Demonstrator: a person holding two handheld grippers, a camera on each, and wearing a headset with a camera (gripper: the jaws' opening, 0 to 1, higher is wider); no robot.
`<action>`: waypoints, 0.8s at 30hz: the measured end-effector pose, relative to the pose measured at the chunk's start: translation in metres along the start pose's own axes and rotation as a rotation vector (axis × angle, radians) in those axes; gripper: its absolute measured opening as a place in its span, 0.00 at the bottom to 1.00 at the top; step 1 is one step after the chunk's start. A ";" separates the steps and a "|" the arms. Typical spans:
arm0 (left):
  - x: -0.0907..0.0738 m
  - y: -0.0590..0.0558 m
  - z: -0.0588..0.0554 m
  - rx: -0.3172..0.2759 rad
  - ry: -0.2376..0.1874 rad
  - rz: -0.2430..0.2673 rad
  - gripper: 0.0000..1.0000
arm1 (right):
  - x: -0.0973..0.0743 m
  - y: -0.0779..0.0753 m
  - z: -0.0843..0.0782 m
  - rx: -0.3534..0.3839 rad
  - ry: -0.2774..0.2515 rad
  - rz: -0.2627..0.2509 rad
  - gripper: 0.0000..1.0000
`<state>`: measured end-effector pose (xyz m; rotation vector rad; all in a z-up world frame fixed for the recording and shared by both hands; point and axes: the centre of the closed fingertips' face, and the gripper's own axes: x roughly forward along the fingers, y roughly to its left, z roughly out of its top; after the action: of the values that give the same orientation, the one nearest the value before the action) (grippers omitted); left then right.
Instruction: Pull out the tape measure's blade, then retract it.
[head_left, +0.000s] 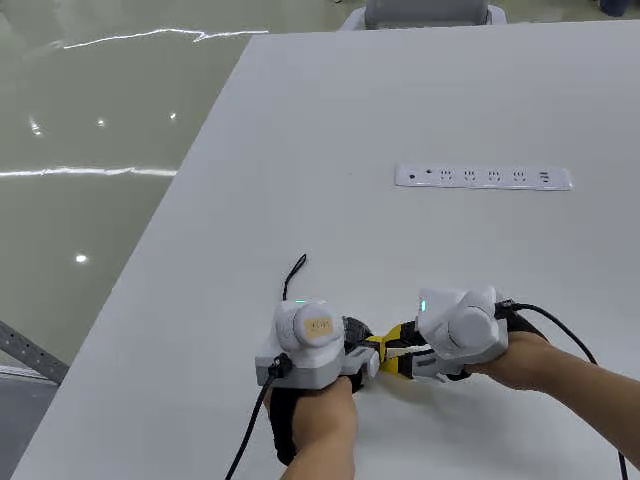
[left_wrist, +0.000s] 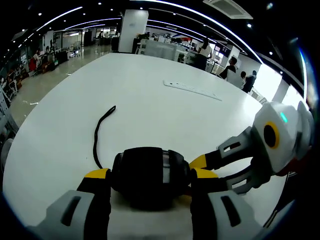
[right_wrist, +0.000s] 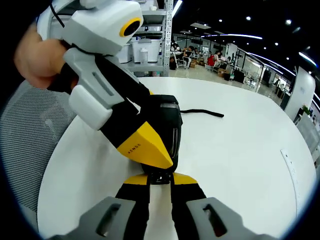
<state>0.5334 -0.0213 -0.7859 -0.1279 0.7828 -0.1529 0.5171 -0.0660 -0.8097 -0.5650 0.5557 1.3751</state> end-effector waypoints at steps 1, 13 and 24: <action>0.000 0.000 0.000 0.007 -0.001 -0.001 0.62 | 0.000 0.000 0.000 -0.001 0.001 0.000 0.15; -0.002 0.002 0.000 0.036 0.007 -0.009 0.65 | -0.001 -0.002 -0.001 0.022 0.004 -0.011 0.18; -0.007 0.003 0.005 0.122 0.013 -0.044 0.68 | -0.012 -0.003 -0.004 0.056 0.014 -0.031 0.23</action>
<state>0.5324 -0.0167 -0.7776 -0.0290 0.7818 -0.2425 0.5190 -0.0778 -0.8045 -0.5365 0.5932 1.3234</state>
